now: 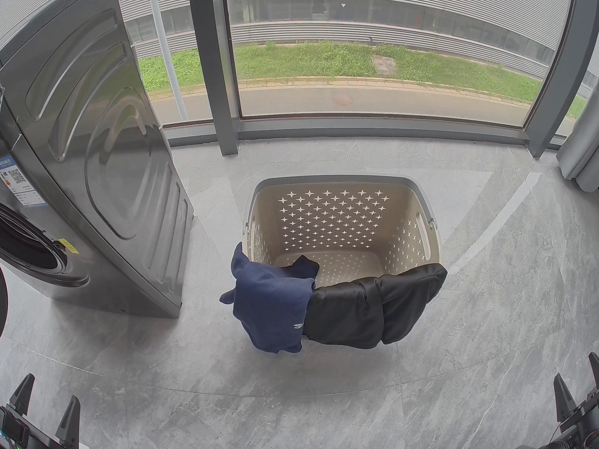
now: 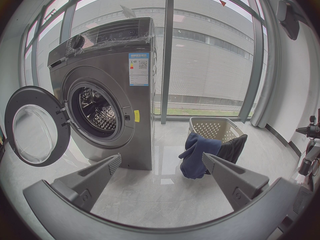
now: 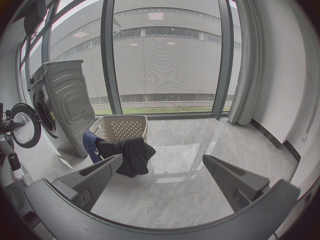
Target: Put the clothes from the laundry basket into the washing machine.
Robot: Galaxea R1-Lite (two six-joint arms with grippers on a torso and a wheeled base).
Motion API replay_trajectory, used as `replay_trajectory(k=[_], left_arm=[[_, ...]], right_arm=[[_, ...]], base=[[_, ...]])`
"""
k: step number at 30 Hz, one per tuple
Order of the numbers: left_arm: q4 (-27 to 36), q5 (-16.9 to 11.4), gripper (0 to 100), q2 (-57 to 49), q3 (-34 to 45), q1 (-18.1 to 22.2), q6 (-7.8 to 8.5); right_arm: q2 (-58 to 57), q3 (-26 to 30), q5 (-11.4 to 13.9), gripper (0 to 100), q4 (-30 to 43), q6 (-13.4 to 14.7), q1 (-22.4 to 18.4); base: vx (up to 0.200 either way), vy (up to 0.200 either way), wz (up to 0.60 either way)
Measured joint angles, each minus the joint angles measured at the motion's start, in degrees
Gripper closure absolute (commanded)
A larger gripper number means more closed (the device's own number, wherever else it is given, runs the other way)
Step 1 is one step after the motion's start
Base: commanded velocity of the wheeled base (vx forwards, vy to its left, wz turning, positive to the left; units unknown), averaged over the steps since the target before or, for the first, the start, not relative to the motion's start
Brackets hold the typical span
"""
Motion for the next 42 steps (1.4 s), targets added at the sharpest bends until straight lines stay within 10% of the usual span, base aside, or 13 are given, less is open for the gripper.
replay_trajectory(k=[42], left_arm=[[0.02,-0.02,0,0.00,0.00,0.02,0.09]], right_arm=[[0.00,0.00,0.02,0,-0.02,0.00,0.00]], base=[[0.000,-0.024,0.00]])
